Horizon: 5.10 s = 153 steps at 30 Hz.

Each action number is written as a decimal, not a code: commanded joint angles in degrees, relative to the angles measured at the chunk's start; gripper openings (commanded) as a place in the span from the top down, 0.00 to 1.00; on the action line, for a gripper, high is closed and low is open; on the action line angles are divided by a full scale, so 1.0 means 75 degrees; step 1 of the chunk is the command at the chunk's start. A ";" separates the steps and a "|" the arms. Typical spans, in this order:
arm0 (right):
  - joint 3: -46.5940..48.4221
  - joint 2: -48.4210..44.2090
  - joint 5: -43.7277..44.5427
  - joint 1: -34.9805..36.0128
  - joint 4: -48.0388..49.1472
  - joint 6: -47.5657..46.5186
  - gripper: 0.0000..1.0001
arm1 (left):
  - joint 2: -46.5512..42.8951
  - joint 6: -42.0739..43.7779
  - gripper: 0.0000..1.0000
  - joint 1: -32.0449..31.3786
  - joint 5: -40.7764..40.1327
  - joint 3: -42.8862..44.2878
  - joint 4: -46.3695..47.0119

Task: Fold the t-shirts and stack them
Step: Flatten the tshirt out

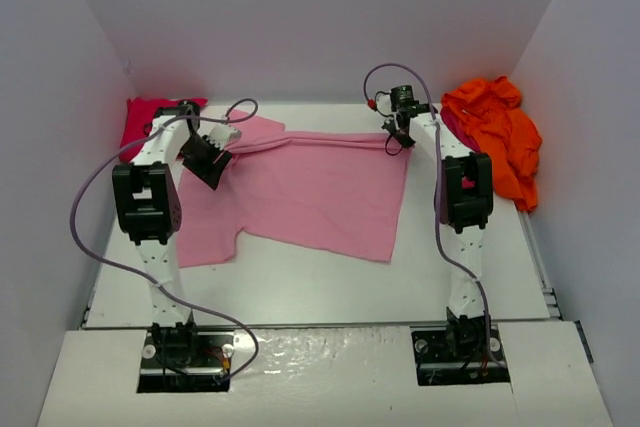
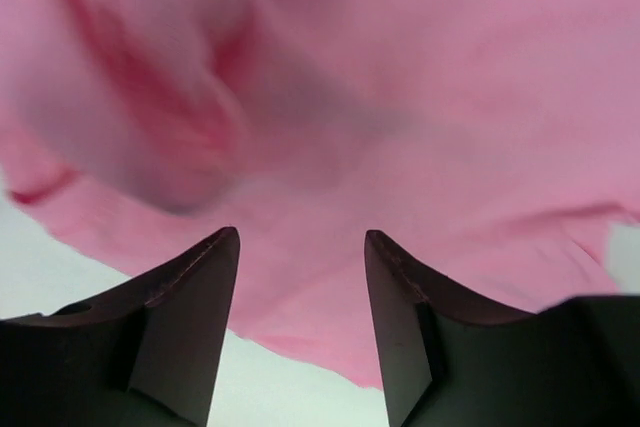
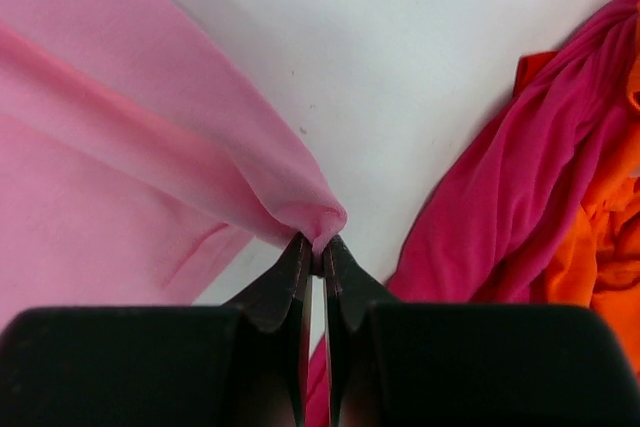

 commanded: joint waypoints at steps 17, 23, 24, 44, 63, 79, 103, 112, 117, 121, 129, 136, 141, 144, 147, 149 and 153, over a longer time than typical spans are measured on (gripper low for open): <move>-0.1018 -0.1240 -0.0123 0.0815 0.0154 0.0067 1.00 | 0.3052 -0.2500 0.41 -0.0474 0.1009 0.6324 0.1413; -0.1245 -0.1370 -0.0110 0.1001 0.0148 0.0121 1.00 | 0.3258 -0.2120 0.44 -0.0569 0.1381 0.6022 0.0511; -0.1280 -0.1405 -0.0106 0.1022 0.0153 0.0114 1.00 | 0.3276 -0.2001 0.44 -0.0567 0.1384 0.5928 0.0279; -0.2321 -0.2402 -0.0369 0.1076 0.0148 -0.0387 1.00 | 0.0987 0.1443 0.54 -0.1013 0.2037 -0.0137 -0.2969; -0.2662 -0.2423 -0.0517 0.1007 0.0160 -0.0414 1.00 | 0.0278 -0.1792 0.28 0.0421 0.2377 0.2211 0.0029; -0.2700 -0.2457 -0.0511 0.1030 0.0142 -0.0402 1.00 | 0.1854 -0.1966 0.28 0.1141 0.2299 0.2869 0.0097; -0.2672 -0.2287 -0.0435 0.1136 0.0136 -0.0339 1.00 | 0.3421 -0.1598 0.28 0.1316 0.3238 0.4513 -0.1213; -0.2707 -0.2229 -0.0393 0.1147 0.0138 -0.0320 1.00 | 0.3737 -0.1379 0.32 0.1137 0.3353 0.4814 -0.1576; -0.2672 -0.2194 -0.0447 0.1166 0.0136 -0.0283 1.00 | 0.3736 -0.1117 0.32 0.1098 0.3497 0.4867 -0.2030; -0.2711 -0.2221 -0.0467 0.1171 0.0140 -0.0278 1.00 | 0.3862 -0.0925 0.38 0.1103 0.3659 0.4990 -0.2508; -0.2712 -0.2245 -0.0484 0.1192 0.0125 -0.0313 1.00 | 0.3925 -0.0877 0.49 0.1085 0.3606 0.5117 -0.2766; -0.2812 -0.2217 -0.0463 0.1171 0.0136 -0.0379 1.00 | 0.4115 -0.1077 0.99 0.0962 0.3400 0.5207 -0.2653; -0.2335 -0.1690 0.0152 0.1128 0.0199 -0.0202 1.00 | 0.3343 -0.1490 1.00 0.0949 0.2846 0.4666 -0.1862; -0.1457 -0.1265 0.0836 0.1076 0.0225 -0.0120 1.00 | 0.2240 -0.1775 1.00 0.0932 0.2408 0.4096 -0.1138; -0.0525 -0.0926 0.1632 0.1030 0.0291 -0.0122 1.00 | 0.1281 -0.2133 1.00 0.0925 0.1978 0.4030 -0.0786; 0.0564 -0.0790 0.2123 0.0978 0.0381 -0.0164 1.00 | 0.0669 -0.2302 1.00 0.0878 0.1682 0.4287 -0.0610; 0.1906 -0.0930 0.2374 0.0742 0.0459 -0.0150 1.00 | -0.0649 -0.2481 1.00 0.0827 0.1143 0.4784 -0.0482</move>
